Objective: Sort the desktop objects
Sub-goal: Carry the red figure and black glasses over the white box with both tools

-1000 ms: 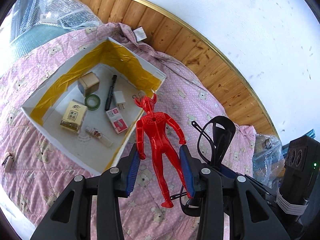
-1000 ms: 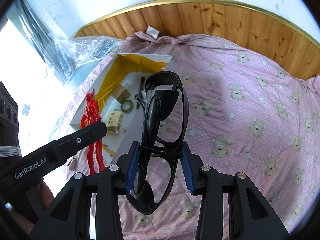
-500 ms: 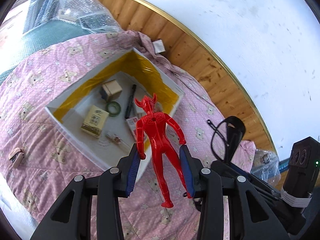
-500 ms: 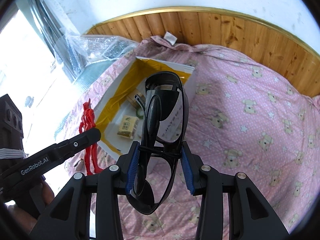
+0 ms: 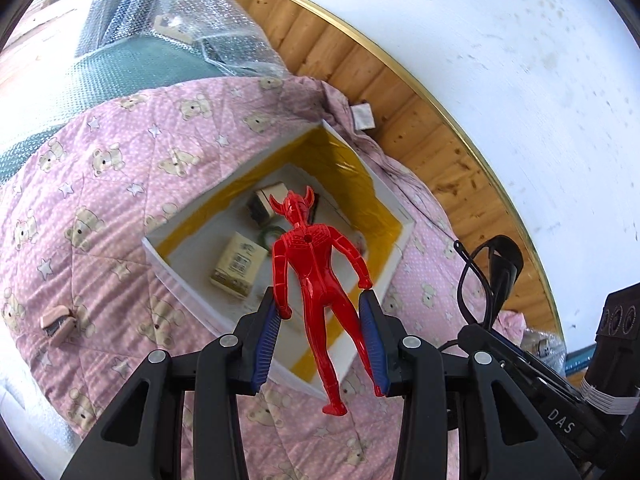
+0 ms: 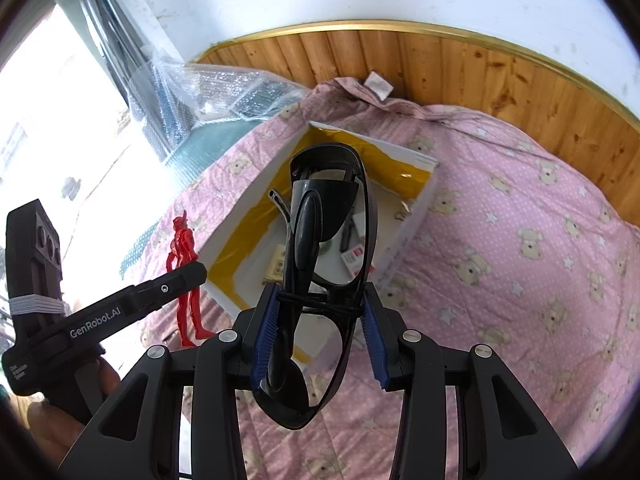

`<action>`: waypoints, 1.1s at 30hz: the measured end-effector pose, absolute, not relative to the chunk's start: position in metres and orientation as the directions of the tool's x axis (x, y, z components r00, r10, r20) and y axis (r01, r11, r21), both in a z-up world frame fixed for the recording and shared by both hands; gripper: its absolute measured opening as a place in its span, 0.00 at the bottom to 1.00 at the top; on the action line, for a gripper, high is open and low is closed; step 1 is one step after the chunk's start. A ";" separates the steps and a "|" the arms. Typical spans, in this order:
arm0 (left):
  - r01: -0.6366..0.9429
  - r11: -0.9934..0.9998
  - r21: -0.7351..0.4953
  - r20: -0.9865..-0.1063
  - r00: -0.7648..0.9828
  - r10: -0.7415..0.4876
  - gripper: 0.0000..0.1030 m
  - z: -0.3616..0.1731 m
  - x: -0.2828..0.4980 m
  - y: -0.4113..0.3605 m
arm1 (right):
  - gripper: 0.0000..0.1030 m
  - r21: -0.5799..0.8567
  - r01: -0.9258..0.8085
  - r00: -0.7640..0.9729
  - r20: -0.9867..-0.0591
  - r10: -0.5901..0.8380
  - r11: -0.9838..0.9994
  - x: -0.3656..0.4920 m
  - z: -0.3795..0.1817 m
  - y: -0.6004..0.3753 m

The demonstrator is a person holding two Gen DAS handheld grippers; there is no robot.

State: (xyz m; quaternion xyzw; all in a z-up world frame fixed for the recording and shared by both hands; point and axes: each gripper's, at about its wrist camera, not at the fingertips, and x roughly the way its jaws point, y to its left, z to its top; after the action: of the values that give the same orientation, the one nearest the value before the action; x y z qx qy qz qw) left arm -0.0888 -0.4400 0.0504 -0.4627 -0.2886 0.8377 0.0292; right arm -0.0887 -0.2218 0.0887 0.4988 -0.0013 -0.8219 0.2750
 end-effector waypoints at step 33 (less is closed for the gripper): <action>0.249 -0.851 -0.462 -0.849 -0.402 0.343 0.40 -0.018 -0.159 -0.448 | 0.41 0.260 0.498 -0.247 -0.872 -0.423 -0.828 -0.182 0.027 -0.292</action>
State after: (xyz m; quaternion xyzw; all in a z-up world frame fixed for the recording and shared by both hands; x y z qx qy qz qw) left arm -0.1585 -0.4480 -0.0183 -0.5458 -0.2710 0.7923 0.0295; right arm -0.1823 -0.2916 0.0272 0.5399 0.0348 -0.7889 0.2916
